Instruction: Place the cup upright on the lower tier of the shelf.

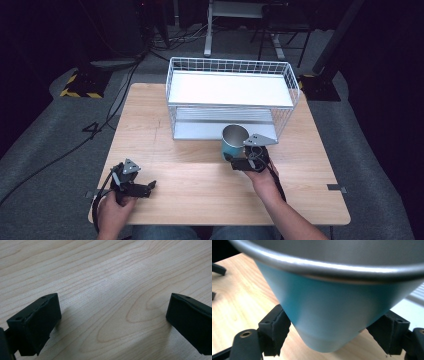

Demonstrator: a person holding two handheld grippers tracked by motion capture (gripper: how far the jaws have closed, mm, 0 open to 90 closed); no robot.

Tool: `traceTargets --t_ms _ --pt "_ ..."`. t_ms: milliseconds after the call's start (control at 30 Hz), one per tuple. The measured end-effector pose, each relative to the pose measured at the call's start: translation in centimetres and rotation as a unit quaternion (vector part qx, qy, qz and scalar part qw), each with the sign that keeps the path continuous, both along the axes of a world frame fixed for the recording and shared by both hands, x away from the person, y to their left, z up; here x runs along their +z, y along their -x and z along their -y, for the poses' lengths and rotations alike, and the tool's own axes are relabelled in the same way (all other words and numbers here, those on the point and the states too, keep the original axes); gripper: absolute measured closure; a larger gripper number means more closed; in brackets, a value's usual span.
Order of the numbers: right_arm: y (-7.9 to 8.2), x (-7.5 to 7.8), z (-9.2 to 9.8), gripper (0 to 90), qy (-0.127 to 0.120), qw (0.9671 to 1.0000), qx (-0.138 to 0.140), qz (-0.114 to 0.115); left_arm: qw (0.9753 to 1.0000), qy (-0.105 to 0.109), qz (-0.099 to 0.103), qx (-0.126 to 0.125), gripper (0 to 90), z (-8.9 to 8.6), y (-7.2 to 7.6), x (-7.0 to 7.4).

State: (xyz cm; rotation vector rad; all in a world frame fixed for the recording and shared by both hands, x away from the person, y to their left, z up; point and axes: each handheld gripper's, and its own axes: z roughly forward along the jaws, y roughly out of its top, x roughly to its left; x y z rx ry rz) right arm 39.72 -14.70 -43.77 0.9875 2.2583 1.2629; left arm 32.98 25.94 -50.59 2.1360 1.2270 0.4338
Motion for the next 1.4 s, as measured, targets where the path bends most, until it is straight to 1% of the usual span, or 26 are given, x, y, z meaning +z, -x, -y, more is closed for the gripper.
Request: traceTargets --t_ms 133,200,233,400,500,533,567,700,767,833,867,933,967,1000,1033,1067,1233,1300,1367,1400 --pt "-1.0 0.1 -0.3 23.3 0.004 0.9999 -0.011 0.001 1.0000 0.000 0.000 0.000 0.2 0.0 0.0 0.0" --pt "-1.5 0.1 -0.4 23.3 0.007 0.9998 -0.021 0.002 1.0000 0.000 0.000 0.000 0.2 0.0 0.0 0.0" --pt "-1.5 0.1 -0.4 23.3 0.007 0.9998 -0.021 0.002 1.0000 0.000 0.000 0.000 0.2 0.0 0.0 0.0" --pt "-3.1 0.0 -0.6 23.2 0.012 0.9988 -0.048 0.006 1.0000 0.000 0.001 0.001 0.2 0.0 0.0 0.0" --pt "-3.5 0.0 -0.6 23.2 0.011 0.9985 -0.053 0.007 1.0000 0.000 0.001 0.000 0.2 0.0 0.0 0.0" --pt "-4.0 0.0 -0.7 23.2 0.012 0.9980 -0.062 0.007 1.0000 0.000 0.002 0.001 0.2 0.0 0.0 0.0" --pt "-4.0 0.0 -0.7 23.2 0.012 0.9980 -0.062 0.007 1.0000 0.000 0.002 0.001 0.2 0.0 0.0 0.0" --pt "-5.3 0.1 -0.9 23.2 0.013 0.9970 -0.075 0.009 1.0000 -0.002 0.002 0.000 0.2 0.0 0.1 0.0" --pt "-5.9 0.1 -1.1 23.2 0.017 0.9965 -0.081 0.009 1.0000 0.000 0.001 0.002 0.2 0.0 0.1 0.0" --pt "-6.1 0.1 -1.2 23.2 0.019 0.9962 -0.084 0.010 1.0000 0.000 0.001 0.001 0.2 0.0 0.1 0.0" --pt "-6.7 0.0 -1.3 23.2 0.019 0.9958 -0.089 0.009 1.0000 0.000 0.003 0.001 0.2 0.0 0.1 0.0" --pt "-7.2 -0.1 -1.5 23.2 0.020 0.9954 -0.093 0.011 1.0000 0.000 0.003 0.002 0.2 0.0 0.2 0.0" --pt "-7.2 -0.1 -1.5 23.2 0.020 0.9954 -0.093 0.011 1.0000 0.000 0.003 0.002 0.2 0.0 0.2 0.0" --pt "-7.6 -0.1 -1.6 23.2 0.021 0.9950 -0.097 0.013 1.0000 0.000 0.002 0.000 0.2 0.0 0.2 0.0" --pt "-7.6 -0.1 -1.6 23.2 0.021 0.9950 -0.097 0.013 1.0000 0.000 0.002 0.000 0.2 0.0 0.2 0.0" --pt "-8.1 -0.3 -1.8 23.2 0.023 0.9946 -0.100 0.014 1.0000 0.001 0.002 0.000 0.2 0.0 0.2 0.0" --pt "-8.8 -0.6 -2.1 23.2 0.025 0.9937 -0.108 0.017 1.0000 0.001 0.001 -0.001 0.2 0.0 0.2 0.0" --pt "-9.3 -1.0 -2.4 23.2 0.026 0.9930 -0.114 0.016 1.0000 0.000 0.002 0.000 0.2 0.0 0.2 0.0" --pt "-9.4 -1.1 -2.5 23.2 0.026 0.9928 -0.116 0.016 1.0000 0.000 0.002 -0.001 0.2 0.0 0.2 0.0" --pt "-9.6 -1.4 -2.6 23.2 0.028 0.9921 -0.121 0.017 1.0000 0.000 0.002 -0.001 0.2 0.0 0.2 0.0"
